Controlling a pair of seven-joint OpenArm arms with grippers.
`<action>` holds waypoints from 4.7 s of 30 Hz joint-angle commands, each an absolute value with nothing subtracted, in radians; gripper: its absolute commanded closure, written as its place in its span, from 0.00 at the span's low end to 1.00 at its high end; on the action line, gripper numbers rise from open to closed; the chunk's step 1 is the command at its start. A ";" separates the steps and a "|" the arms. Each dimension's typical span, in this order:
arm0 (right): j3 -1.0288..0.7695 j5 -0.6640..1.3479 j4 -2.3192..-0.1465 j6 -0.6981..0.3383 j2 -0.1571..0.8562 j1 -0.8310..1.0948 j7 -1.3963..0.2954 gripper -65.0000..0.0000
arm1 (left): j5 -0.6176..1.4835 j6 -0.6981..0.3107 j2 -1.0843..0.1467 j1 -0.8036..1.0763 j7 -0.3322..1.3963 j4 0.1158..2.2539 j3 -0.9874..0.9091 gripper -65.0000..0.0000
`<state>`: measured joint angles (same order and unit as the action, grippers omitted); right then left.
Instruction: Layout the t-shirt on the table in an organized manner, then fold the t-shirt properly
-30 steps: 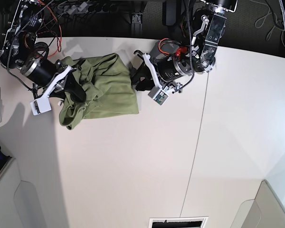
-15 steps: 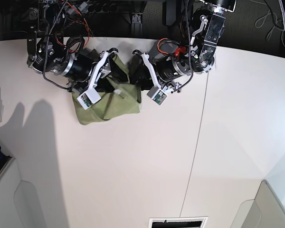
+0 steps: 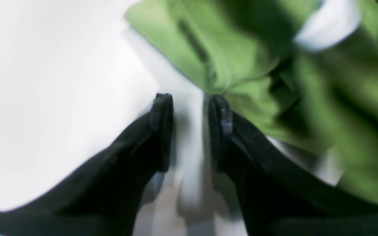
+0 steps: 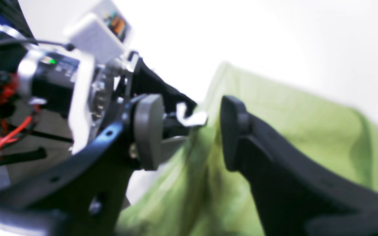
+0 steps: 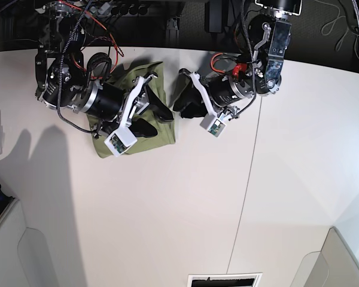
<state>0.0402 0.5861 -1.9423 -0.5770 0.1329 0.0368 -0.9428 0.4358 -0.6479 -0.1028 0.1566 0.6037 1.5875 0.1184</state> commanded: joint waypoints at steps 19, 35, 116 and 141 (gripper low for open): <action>-0.119 0.426 -1.766 -0.516 0.135 -0.196 -0.781 1.00 | 0.782 -0.698 -0.146 0.114 0.789 1.964 0.082 0.71; -0.071 0.458 -1.405 -0.580 0.142 -0.184 -0.785 1.00 | 0.481 -0.698 0.010 0.083 0.580 1.468 0.329 0.71; -0.123 0.706 -2.158 -0.573 0.349 0.355 -0.926 1.00 | 0.832 -0.698 -0.549 0.411 0.956 2.081 0.136 0.71; -0.234 0.686 -1.876 -0.575 0.387 0.732 -0.965 1.00 | 0.439 -0.698 -0.554 0.709 0.669 1.608 0.080 0.71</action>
